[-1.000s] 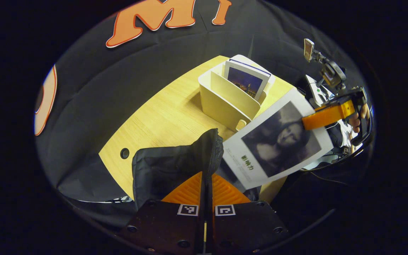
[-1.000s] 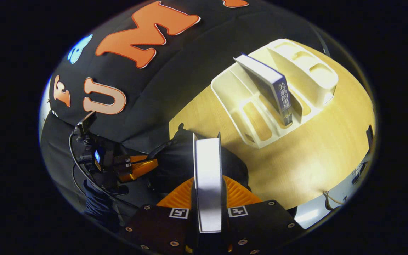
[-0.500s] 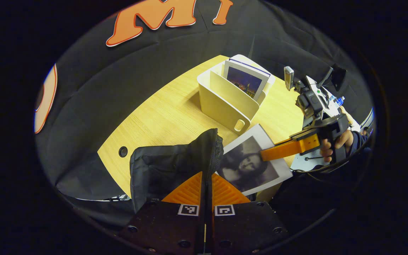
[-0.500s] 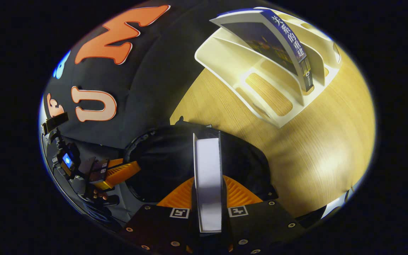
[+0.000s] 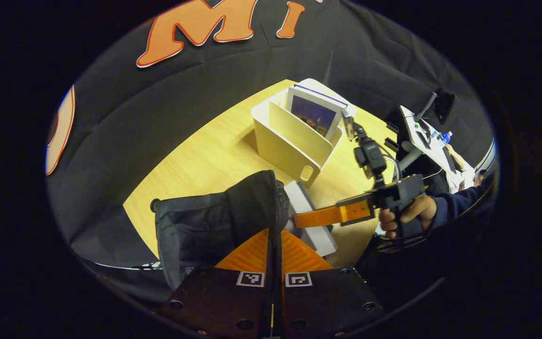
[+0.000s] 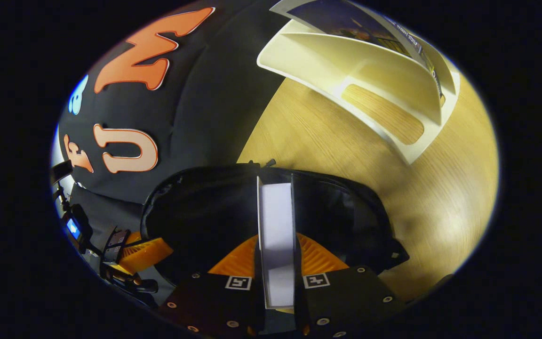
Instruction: Open the schoolbag, grab two books from the bookshelf and put them into the schoolbag.
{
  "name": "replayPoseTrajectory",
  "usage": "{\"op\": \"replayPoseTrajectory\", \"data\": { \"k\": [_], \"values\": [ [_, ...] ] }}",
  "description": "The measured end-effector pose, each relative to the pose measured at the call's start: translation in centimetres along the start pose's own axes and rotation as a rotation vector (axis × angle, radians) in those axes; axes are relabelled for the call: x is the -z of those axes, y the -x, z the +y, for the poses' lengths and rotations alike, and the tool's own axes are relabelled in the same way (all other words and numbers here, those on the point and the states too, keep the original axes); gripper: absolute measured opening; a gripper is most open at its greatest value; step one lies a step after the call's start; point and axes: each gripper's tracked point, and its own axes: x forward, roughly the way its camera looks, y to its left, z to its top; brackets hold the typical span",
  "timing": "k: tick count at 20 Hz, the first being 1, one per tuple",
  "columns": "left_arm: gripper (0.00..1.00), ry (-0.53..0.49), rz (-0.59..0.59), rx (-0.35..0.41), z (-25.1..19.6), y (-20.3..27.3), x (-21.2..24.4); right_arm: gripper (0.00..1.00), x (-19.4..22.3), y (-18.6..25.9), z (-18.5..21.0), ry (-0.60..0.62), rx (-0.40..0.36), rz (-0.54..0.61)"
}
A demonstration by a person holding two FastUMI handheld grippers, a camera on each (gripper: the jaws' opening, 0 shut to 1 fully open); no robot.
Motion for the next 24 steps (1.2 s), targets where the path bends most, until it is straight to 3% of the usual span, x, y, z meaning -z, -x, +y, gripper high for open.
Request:
{"op": "replayPoseTrajectory", "data": {
  "k": [5, 9, 12, 24],
  "values": [
    [0.02, 0.045, 0.012, 0.01, 0.8, -0.8, 1.2, 0.25, 0.8, -0.7, 0.8, 0.026, -0.072, -0.014],
    [0.02, 0.062, 0.013, 0.001, 1.6, -0.8, 1.2, 0.25, 1.0, 2.0, 0.3, 0.036, -0.078, -0.008],
    [0.02, 0.064, 0.012, 0.01, 1.5, -1.1, 1.1, 0.25, 0.7, 3.4, 0.7, -0.009, -0.127, -0.019],
    [0.02, 0.041, 0.012, 0.053, -1.1, -1.9, 0.5, 0.25, 1.7, -4.2, 1.6, 0.024, -0.136, -0.018]
  ]
}}
